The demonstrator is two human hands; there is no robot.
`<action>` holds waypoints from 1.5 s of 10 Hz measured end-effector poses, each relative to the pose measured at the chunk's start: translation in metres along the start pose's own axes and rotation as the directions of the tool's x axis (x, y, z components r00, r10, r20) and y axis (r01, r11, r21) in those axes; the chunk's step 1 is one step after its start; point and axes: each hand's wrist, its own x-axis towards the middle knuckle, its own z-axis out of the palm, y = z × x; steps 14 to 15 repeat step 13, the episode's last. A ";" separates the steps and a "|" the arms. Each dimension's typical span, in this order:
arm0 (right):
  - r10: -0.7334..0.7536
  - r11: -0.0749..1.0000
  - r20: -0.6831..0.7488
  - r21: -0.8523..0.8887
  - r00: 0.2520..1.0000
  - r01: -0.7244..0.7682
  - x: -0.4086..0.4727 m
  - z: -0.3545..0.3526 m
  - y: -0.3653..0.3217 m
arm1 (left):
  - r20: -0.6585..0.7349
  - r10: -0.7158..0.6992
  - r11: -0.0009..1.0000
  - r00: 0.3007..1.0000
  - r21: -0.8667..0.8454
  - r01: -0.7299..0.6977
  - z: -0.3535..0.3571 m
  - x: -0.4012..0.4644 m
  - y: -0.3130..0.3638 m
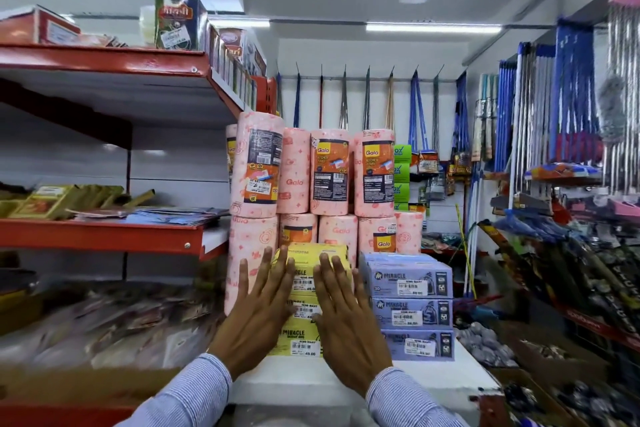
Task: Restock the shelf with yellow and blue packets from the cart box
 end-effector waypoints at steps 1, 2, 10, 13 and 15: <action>-0.009 1.000 0.032 -0.003 0.999 0.009 0.004 0.011 0.001 | 0.030 0.024 1.000 0.999 0.003 -0.024 0.008 0.001 -0.007; -0.016 1.000 0.037 -0.008 0.999 0.016 0.004 0.017 0.003 | 0.042 0.052 0.999 0.998 0.012 -0.052 0.010 0.003 -0.012; 0.206 0.976 -0.046 -0.059 0.977 -0.209 -0.067 -0.033 0.146 | -0.082 0.189 0.971 0.979 -0.134 -0.199 0.016 0.070 0.137; 0.202 0.977 -0.082 0.078 0.976 -0.196 -0.070 -0.047 0.141 | -0.060 0.150 0.981 0.987 -0.114 -0.156 0.018 0.068 0.141; 0.202 0.977 -0.082 0.078 0.976 -0.196 -0.070 -0.047 0.141 | -0.060 0.150 0.981 0.987 -0.114 -0.156 0.018 0.068 0.141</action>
